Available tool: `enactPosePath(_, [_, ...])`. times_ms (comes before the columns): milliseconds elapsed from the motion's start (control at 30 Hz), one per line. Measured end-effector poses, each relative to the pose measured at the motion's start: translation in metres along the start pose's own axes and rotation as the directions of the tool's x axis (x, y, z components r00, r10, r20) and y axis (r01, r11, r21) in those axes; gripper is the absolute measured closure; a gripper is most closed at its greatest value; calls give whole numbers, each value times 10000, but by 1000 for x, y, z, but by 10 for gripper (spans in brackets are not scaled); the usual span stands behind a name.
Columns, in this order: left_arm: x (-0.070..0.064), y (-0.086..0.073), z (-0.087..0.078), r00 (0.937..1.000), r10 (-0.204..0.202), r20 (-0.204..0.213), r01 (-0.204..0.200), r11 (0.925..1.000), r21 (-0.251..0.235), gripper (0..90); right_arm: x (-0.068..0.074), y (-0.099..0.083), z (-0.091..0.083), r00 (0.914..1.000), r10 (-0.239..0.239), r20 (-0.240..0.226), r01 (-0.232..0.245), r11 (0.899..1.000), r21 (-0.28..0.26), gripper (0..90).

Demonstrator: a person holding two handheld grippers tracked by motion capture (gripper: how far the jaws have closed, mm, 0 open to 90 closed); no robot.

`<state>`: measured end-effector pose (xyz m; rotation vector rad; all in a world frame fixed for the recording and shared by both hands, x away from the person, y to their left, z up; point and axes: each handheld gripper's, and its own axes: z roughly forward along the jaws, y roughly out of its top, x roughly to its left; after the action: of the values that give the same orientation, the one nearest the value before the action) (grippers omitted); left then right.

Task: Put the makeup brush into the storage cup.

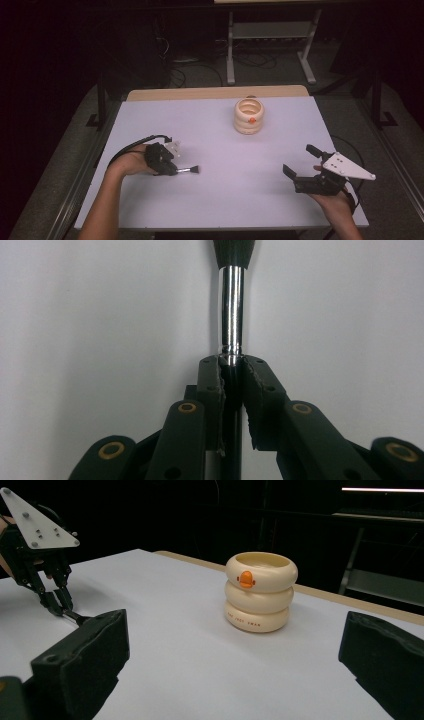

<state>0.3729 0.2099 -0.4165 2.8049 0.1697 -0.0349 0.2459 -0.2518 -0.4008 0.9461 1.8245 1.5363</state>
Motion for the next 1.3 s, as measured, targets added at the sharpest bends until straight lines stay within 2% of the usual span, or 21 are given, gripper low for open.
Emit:
enactPosePath(167, [-1,2,-4,9994,-278,-210,281,9996,101,715,0,0,0,10000,44,-10,-44,10000,37,0])
enactPosePath(267, [-3,6,-8,9987,-204,-466,216,9995,248,690,0,0,0,10000,75,-13,-75,10000,45,0])
enactPosePath(467, [-5,20,-8,9984,88,-566,-53,9981,610,683,0,1,1,10000,14,15,-14,10000,-4,0])
enactPosePath(1000, [-4,50,4,9974,658,-278,-614,9889,1353,700,-1,0,2,10000,57,-22,-56,10000,35,0])
enactPosePath(1300, [-4,57,13,9969,774,-123,-743,9835,1652,711,-2,0,1,10000,23,12,-23,10000,35,0])
